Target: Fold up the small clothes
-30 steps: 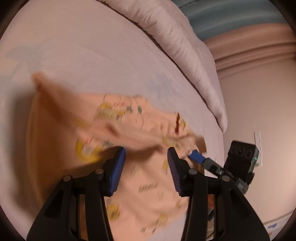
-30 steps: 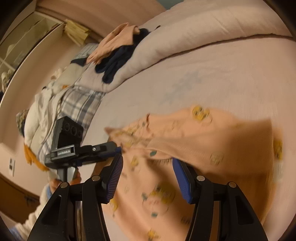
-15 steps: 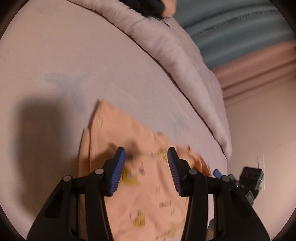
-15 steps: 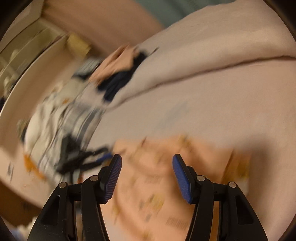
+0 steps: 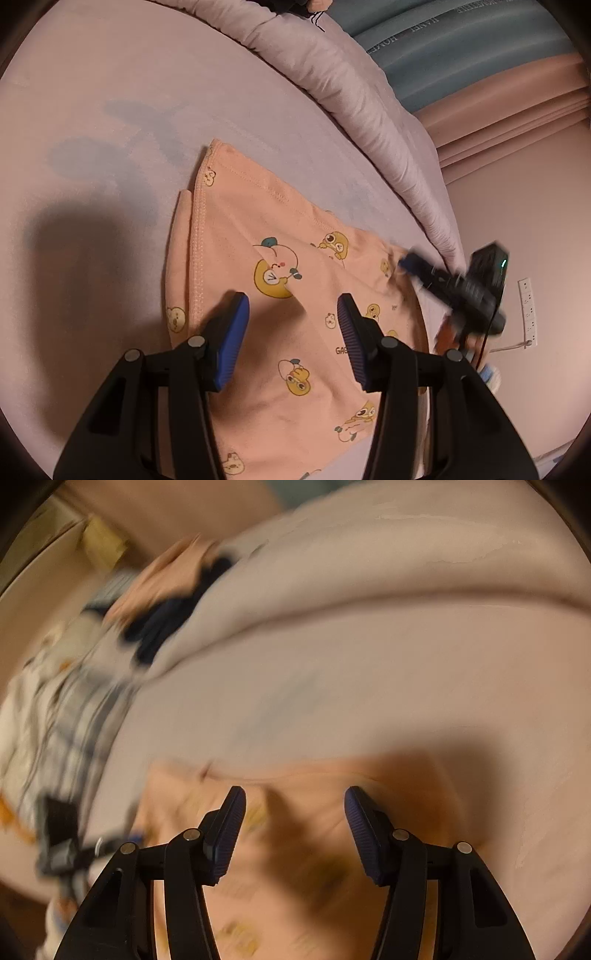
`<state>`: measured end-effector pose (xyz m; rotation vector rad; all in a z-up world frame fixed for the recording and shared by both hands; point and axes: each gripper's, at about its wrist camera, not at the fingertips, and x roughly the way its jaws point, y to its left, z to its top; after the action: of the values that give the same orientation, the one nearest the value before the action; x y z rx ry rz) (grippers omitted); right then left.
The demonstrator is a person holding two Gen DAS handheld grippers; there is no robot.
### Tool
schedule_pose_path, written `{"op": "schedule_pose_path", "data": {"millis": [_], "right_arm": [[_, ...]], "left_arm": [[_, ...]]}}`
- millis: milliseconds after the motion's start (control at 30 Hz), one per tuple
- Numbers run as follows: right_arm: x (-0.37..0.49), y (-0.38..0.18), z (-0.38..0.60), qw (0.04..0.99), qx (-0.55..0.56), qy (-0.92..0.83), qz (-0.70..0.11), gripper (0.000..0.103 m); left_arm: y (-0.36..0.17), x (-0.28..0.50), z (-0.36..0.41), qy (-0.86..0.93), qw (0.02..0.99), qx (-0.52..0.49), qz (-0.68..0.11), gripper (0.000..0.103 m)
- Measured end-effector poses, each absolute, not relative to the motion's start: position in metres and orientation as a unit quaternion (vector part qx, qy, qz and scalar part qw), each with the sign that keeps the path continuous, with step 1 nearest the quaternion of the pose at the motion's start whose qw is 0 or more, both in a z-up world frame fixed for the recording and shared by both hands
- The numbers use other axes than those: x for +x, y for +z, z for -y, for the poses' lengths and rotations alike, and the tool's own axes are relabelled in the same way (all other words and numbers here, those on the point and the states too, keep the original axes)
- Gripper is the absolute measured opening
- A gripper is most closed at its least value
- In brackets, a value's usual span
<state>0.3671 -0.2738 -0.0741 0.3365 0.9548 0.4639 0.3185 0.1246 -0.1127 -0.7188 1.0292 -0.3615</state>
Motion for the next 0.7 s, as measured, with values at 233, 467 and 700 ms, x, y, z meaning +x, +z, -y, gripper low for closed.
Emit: {"op": "schedule_pose_path", "data": {"millis": [233, 467, 700], "right_arm": [[0.325, -0.036, 0.307, 0.88, 0.16, 0.208, -0.395, 0.059], [0.263, -0.082, 0.286, 0.842, 0.098, 0.26, -0.463, 0.059], [0.22, -0.099, 0.317, 0.849, 0.044, 0.162, -0.501, 0.06]], "left_arm": [[-0.107, 0.306, -0.128, -0.166, 0.804, -0.325, -0.47, 0.049], [-0.11, 0.273, -0.12, -0.166, 0.812, -0.296, -0.476, 0.049], [-0.115, 0.21, -0.132, -0.156, 0.817, -0.275, -0.483, 0.055]]}}
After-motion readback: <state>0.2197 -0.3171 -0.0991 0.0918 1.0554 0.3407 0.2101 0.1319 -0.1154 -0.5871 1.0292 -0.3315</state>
